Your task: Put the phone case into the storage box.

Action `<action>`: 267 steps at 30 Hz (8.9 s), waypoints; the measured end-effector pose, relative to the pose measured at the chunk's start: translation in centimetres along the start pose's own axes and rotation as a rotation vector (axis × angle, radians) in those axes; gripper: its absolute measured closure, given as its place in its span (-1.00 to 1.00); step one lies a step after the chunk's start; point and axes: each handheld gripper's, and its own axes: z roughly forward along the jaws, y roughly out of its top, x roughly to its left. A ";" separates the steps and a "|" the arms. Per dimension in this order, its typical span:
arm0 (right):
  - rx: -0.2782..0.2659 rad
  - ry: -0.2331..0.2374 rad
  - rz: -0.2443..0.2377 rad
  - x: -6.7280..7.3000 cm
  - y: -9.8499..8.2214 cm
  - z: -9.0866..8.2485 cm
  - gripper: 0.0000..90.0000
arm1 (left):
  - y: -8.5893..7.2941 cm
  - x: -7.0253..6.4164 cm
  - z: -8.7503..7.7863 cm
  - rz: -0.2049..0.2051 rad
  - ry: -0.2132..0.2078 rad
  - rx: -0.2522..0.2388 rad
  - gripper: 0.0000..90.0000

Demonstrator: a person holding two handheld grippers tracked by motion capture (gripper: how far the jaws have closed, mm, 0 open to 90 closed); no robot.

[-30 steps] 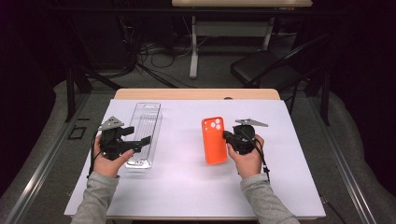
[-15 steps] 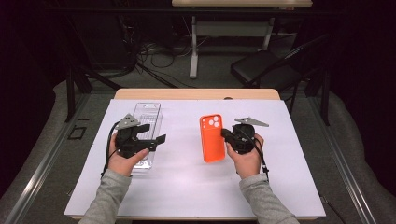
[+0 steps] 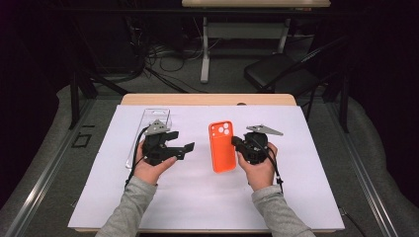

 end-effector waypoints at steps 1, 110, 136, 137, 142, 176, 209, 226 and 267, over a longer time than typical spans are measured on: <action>0.001 0.000 0.000 0.0 0.0 0.0 0.98 | -0.1 -0.1 0.1 0.000 -0.005 0.001 -0.44; 0.000 0.068 -0.077 3.3 -2.7 0.2 0.98 | -2.7 -1.8 1.5 -0.383 -0.231 0.035 0.78; -0.001 0.078 -0.075 3.3 -2.8 0.3 0.97 | -2.8 -1.6 1.4 -0.406 -0.240 0.030 0.80; 0.000 0.077 -0.076 3.3 -2.8 0.3 0.97 | -2.8 -1.6 1.4 -0.407 -0.240 0.031 0.80; -0.001 0.080 -0.075 3.3 -2.8 0.3 0.96 | -2.8 -1.6 1.4 -0.414 -0.243 0.029 0.80; 0.005 0.094 -0.070 3.2 -2.7 0.3 0.91 | -2.9 -1.5 1.3 -0.414 -0.243 0.028 0.80; -0.024 0.125 -0.112 3.0 -2.1 -0.1 0.46 | -3.0 -0.6 0.8 -0.425 -0.216 -0.002 0.82; 0.005 0.132 -0.198 2.9 -1.8 0.3 0.25 | -3.1 0.5 0.0 -0.425 -0.174 -0.027 0.82; -0.005 0.326 -0.270 1.9 -1.0 -0.6 0.07 | -2.9 2.5 -2.7 -0.429 -0.161 -0.097 0.82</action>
